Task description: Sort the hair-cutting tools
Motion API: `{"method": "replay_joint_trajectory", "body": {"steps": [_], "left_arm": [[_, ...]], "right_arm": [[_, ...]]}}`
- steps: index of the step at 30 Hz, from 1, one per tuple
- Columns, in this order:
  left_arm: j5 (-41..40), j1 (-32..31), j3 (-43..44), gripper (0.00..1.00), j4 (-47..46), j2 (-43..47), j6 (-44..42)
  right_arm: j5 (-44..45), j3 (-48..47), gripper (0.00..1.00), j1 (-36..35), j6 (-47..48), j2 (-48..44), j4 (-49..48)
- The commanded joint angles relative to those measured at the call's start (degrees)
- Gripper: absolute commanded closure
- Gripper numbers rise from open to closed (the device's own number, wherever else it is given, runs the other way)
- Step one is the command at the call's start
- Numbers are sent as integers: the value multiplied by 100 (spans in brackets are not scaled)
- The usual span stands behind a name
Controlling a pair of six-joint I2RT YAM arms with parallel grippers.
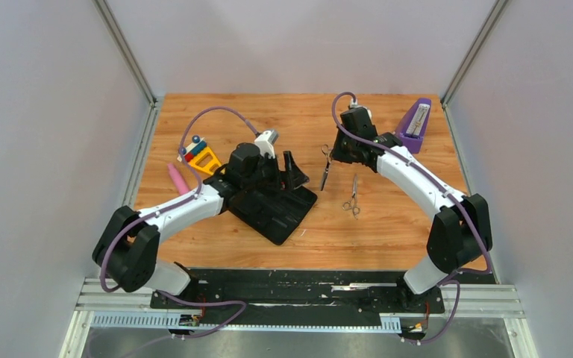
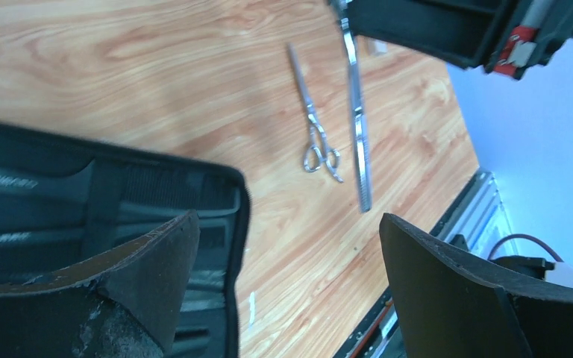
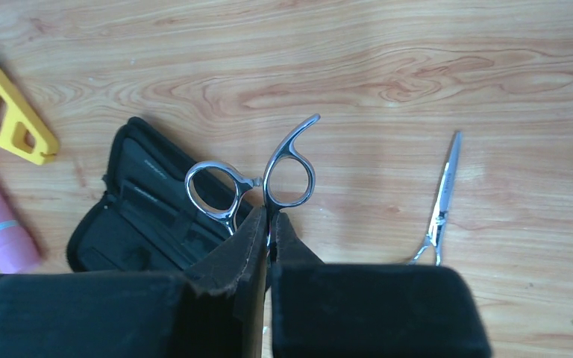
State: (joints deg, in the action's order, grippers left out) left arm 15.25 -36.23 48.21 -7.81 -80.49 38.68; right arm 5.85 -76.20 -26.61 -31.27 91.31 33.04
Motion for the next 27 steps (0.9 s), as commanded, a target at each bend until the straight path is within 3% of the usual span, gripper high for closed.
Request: {"method": "replay_joint_trajectory", "body": {"steps": [1, 10, 15, 17, 21, 22, 23, 25, 27], "left_arm": [[232, -242, 541, 3, -573, -321, -179], [503, -484, 1048, 19, -528, -1147, -173], [632, -550, 1329, 36, -511, -1437, -179], [624, -552, 1373, 50, -518, -1466, -203], [571, -552, 1317, 86, -563, -1402, -338], [552, -552, 1302, 96, -539, -1356, -439], [482, -552, 1274, 99, -512, -1325, -523], [322, -552, 1240, 100, -342, -1203, -894], [-6, -554, 1174, 100, -97, -1034, -1415]], "right_arm": [[-75, 46, 100, -101, -458, -365, -420], [-29, 101, 100, -116, -636, -563, -559], [-169, 161, 100, -121, -728, -602, -659], [-205, 190, 100, -116, -732, -639, -682], [-395, 258, 100, -118, -655, -745, -759], [-465, 270, 98, -110, -608, -774, -780], [-485, 279, 92, -108, -559, -821, -789], [-493, 330, 72, -64, -478, -981, -789], [-681, 434, 58, 54, -416, -1242, -790]]}}
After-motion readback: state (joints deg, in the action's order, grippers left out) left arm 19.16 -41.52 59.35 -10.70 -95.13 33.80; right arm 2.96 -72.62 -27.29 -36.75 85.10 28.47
